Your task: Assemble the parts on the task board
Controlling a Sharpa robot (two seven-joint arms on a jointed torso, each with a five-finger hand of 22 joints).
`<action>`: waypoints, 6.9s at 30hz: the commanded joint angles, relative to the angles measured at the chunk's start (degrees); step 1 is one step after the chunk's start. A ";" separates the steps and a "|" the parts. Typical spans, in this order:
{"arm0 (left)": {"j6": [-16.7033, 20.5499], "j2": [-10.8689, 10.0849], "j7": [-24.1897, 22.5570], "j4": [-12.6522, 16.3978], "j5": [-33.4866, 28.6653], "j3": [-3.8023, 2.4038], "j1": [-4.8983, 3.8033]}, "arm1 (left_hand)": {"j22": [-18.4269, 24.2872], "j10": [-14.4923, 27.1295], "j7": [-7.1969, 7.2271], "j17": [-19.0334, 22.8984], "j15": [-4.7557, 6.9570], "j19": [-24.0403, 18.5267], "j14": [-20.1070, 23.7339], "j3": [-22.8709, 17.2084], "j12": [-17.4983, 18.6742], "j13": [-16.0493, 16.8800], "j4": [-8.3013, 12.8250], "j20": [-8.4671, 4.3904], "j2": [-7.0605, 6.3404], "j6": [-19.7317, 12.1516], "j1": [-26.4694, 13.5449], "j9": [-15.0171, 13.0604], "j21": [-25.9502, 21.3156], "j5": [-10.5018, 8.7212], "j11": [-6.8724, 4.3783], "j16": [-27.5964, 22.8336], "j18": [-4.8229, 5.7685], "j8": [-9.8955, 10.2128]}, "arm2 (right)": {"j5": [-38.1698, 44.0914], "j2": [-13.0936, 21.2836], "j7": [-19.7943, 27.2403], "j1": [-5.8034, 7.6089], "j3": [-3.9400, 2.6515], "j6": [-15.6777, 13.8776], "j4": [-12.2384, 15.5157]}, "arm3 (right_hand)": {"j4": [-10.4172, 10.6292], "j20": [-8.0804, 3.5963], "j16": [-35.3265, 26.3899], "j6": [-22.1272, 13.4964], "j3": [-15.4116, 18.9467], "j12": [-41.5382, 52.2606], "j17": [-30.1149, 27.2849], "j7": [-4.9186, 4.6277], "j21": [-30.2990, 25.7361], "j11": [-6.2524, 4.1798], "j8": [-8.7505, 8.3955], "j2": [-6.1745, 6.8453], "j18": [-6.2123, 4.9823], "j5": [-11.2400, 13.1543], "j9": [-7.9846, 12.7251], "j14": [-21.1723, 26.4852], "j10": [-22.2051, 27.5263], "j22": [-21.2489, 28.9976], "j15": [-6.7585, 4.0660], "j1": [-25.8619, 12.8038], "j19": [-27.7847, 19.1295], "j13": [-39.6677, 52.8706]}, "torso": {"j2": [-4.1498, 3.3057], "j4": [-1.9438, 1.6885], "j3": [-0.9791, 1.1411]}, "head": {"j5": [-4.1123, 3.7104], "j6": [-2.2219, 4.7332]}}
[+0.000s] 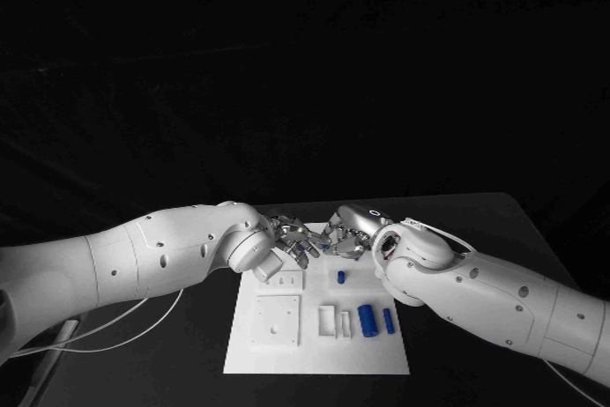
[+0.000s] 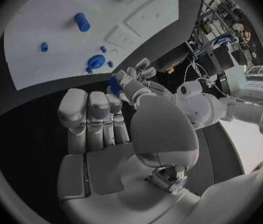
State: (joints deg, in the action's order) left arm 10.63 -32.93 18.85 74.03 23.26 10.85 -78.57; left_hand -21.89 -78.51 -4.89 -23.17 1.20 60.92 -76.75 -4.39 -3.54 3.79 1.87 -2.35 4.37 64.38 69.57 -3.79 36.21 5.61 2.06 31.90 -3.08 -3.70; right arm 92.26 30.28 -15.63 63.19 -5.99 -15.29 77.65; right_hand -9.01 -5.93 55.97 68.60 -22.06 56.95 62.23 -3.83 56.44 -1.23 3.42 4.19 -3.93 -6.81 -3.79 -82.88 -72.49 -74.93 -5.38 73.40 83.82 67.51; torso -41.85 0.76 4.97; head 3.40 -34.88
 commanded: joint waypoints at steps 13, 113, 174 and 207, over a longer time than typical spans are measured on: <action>-0.10 0.66 -1.62 -0.38 -0.34 0.51 -0.02 | -1.42 -1.45 0.85 -0.06 0.48 -0.98 0.46 -3.09 -0.04 -0.11 5.34 -0.46 3.06 2.53 -0.34 -0.73 1.27 1.76 -0.73 0.12 1.01 -0.02 | 0.20 -0.23 0.02 -0.08 0.14 1.42 0.30 | 0.05 -0.39 -0.08 2.97 0.41 -0.20 -0.06 0.46 -0.37 -0.43 0.22 -0.25 0.54 -0.51 -0.35 -0.41 -0.09 -7.25 0.08 0.23 0.50 0.05 | 0.01 0.07 0.10 | 0.09 -0.26; 0.01 0.32 -1.97 -0.45 0.31 1.03 0.80 | -18.07 -1.38 7.12 -4.35 4.80 -4.72 6.99 -1.81 -25.72 16.27 2.75 -4.65 -3.47 5.30 -11.32 -72.68 15.50 16.72 -5.97 34.06 2.51 -4.33 | -0.18 0.62 -0.20 -1.12 0.21 1.26 1.81 | -0.14 -0.47 -0.24 3.33 0.76 -0.35 -0.05 0.59 -0.52 -0.64 0.22 -1.04 0.56 -0.55 -0.42 -0.45 -0.08 -7.26 0.02 0.06 0.63 0.08 | -0.07 0.01 0.11 | -0.46 -1.04; -2.89 0.38 -2.32 -0.94 5.45 0.98 1.78 | -19.41 3.40 5.23 2.69 3.08 -5.86 10.95 -0.27 -26.99 12.85 -0.55 -2.97 -6.31 -2.33 -10.54 -56.00 10.54 15.96 -4.38 34.90 2.49 -13.86 | -2.12 0.74 -0.46 -1.41 0.18 1.80 2.29 | -0.46 -0.48 -0.24 3.30 0.94 -0.41 0.00 0.56 -0.31 -0.65 0.23 -1.24 0.59 -0.67 -0.44 -0.50 -0.08 -7.32 0.01 0.01 0.75 0.09 | -0.02 -0.05 0.11 | -0.79 -1.82; -3.63 0.48 -3.60 -0.59 3.37 0.97 1.89 | -20.49 4.12 3.92 3.65 2.47 -6.85 12.22 -11.97 -24.76 11.22 9.95 -2.41 0.86 -5.37 -10.19 -52.14 9.51 23.21 -3.60 33.86 2.00 -13.69 | -3.41 0.58 -1.01 -1.42 0.17 3.35 1.19 | -0.43 -0.49 -0.40 3.25 1.27 -0.55 -0.09 0.61 -0.35 -0.66 0.22 -1.26 0.60 -0.78 -0.43 -0.48 -0.01 -7.32 0.01 -0.18 0.78 0.03 | -0.03 -0.04 0.12 | -0.94 -1.95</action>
State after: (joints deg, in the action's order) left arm 8.06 -32.55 16.62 73.18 27.86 11.90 -76.65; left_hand -42.33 -74.51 -1.00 -19.59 3.67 54.47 -64.88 -13.40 -28.64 15.08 8.57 -4.92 4.40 59.21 58.95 -55.83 45.79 28.55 -1.51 65.84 -1.30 -17.12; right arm 89.23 30.80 -16.28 61.82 -5.83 -13.12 79.18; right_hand -9.50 -6.12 55.97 69.52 -20.94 56.72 62.21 -3.66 56.26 -1.52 3.39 3.24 -3.92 -7.33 -4.10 -82.87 -72.60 -74.91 -5.37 73.23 84.03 67.56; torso -41.88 0.72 5.08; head 2.48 -36.79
